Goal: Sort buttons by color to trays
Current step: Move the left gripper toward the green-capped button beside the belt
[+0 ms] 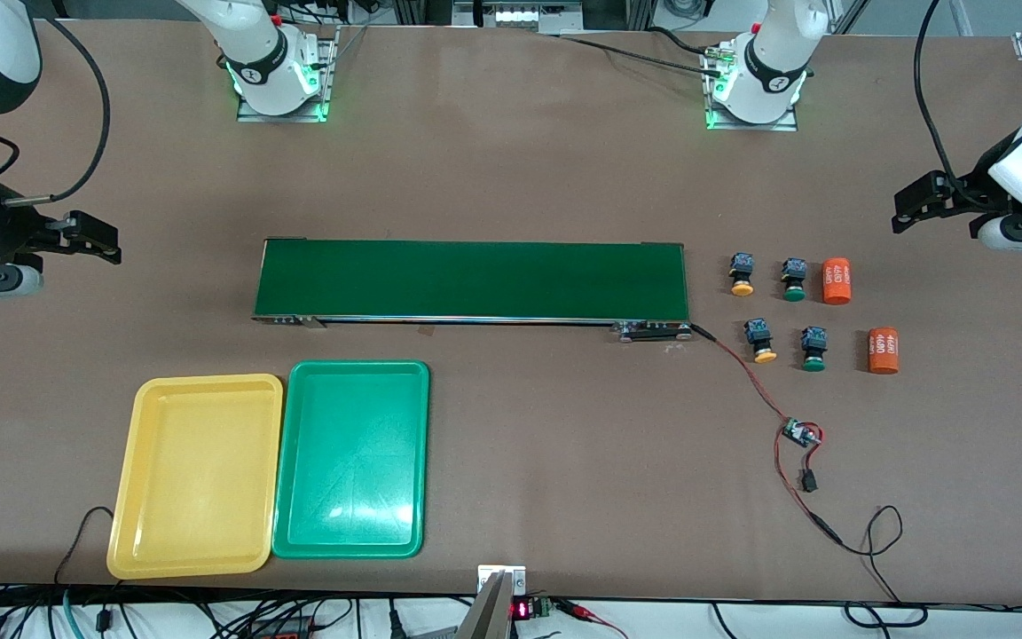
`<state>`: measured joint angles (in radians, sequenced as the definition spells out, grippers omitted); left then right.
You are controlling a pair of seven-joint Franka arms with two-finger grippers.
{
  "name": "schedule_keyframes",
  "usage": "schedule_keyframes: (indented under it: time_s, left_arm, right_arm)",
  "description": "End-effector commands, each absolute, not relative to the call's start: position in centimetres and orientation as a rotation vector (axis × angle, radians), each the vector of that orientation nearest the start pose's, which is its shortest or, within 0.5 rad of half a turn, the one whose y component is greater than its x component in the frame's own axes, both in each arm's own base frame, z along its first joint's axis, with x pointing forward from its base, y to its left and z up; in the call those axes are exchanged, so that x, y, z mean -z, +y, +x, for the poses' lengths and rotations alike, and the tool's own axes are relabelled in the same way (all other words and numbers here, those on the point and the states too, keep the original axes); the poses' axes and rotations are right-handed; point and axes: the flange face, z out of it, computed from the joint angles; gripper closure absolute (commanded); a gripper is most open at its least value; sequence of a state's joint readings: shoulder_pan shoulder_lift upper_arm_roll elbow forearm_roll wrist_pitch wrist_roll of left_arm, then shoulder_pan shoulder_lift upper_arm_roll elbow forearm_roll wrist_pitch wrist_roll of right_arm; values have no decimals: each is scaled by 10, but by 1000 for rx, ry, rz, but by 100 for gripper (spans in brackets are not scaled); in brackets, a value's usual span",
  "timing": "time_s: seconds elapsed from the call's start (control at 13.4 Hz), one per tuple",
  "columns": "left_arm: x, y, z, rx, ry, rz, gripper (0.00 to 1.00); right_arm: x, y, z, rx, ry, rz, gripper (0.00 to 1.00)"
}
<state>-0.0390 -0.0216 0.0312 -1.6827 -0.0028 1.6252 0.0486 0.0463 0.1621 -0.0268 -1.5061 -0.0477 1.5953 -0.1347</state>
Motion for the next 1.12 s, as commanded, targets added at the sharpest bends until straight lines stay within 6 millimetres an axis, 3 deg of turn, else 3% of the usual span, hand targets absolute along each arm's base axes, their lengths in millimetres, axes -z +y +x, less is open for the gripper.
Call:
schedule_keyframes:
  time_s: [0.0,0.15,0.37,0.9,1.05]
  left_arm:
    - [-591,-4,547,-60,84,-3115,0]
    - [-591,-4,547,-60,86,-3115,0]
    - [-589,-1,546,-87,74,-3117,0]
    - [-547,3,584,-330,-50,-3095,0]
    - [-515,13,591,-425,-72,-3080,0]
  right_arm:
    - [-567,10,602,-110,-252,-3180,0]
    - [-567,22,604,-105,-285,-3188,0]
    - [-567,22,605,-104,-272,-3181,0]
    - [-557,22,607,-140,-266,-3177,0]
    - [-557,23,606,-143,-269,-3176,0]
